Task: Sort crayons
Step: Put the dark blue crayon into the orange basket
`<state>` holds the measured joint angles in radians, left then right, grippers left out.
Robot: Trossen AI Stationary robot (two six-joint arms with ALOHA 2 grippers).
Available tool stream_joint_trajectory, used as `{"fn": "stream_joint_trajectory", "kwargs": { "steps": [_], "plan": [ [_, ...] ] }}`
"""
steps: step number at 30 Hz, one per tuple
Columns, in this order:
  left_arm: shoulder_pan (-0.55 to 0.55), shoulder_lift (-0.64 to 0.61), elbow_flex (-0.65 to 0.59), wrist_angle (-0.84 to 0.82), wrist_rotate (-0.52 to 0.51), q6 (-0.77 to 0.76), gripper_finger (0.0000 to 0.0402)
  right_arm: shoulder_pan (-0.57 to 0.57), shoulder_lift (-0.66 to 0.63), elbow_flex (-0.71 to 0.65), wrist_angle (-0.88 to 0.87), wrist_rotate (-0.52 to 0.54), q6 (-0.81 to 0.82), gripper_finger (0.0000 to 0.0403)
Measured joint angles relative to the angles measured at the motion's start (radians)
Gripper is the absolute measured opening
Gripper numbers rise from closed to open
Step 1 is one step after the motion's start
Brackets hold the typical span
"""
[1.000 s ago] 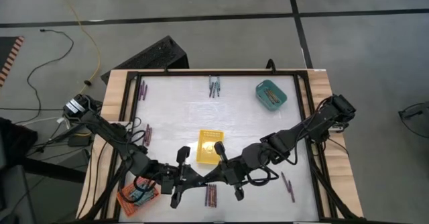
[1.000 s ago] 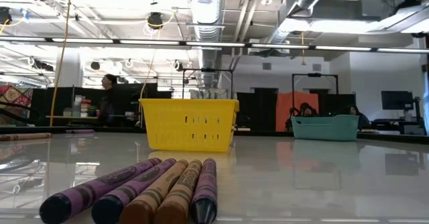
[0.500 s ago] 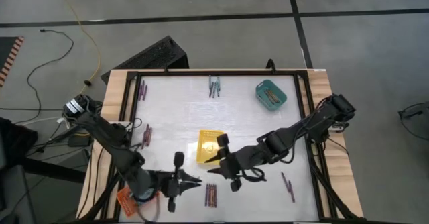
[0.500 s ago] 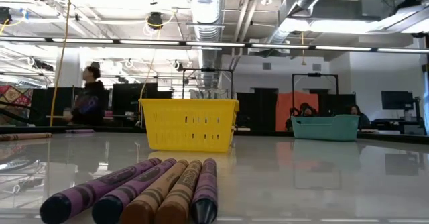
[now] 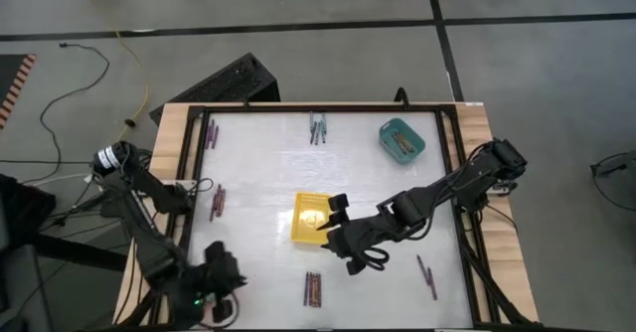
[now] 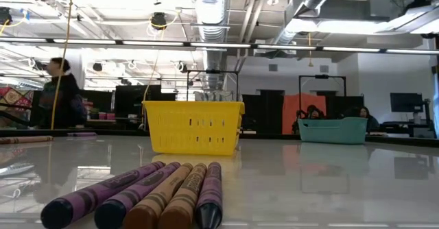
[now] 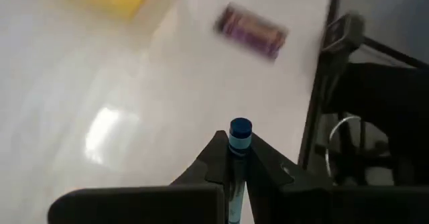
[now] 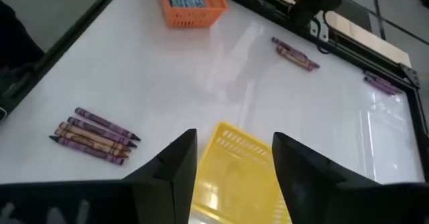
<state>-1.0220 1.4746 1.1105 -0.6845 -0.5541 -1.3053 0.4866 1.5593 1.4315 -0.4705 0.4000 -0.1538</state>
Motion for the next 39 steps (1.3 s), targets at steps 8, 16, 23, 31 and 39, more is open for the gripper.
{"fn": "stream_joint_trajectory", "kwargs": {
  "steps": [8,16,23,31,39],
  "plan": [
    [-0.162,0.044,0.0,-0.105,0.059,-0.326,0.0009,0.005,0.0,0.0,-0.029,-0.004,0.0,0.0174],
    [-0.187,0.205,0.0,-0.178,0.269,-0.435,0.0019,0.0,0.0,0.0,-0.065,-0.005,0.031,0.0169],
    [-0.187,0.232,0.0,-0.185,0.322,-0.476,0.0024,-0.035,0.0,0.0,-0.096,0.019,0.077,0.0169],
    [-0.189,0.232,0.0,-0.179,0.323,-0.483,0.0078,-0.169,0.063,0.0,-0.164,0.03,0.246,0.0169],
    [-0.19,0.232,0.025,-0.166,0.275,-0.418,0.0139,-0.326,0.189,-0.001,-0.145,0.008,0.256,0.0169]
  ]
}}
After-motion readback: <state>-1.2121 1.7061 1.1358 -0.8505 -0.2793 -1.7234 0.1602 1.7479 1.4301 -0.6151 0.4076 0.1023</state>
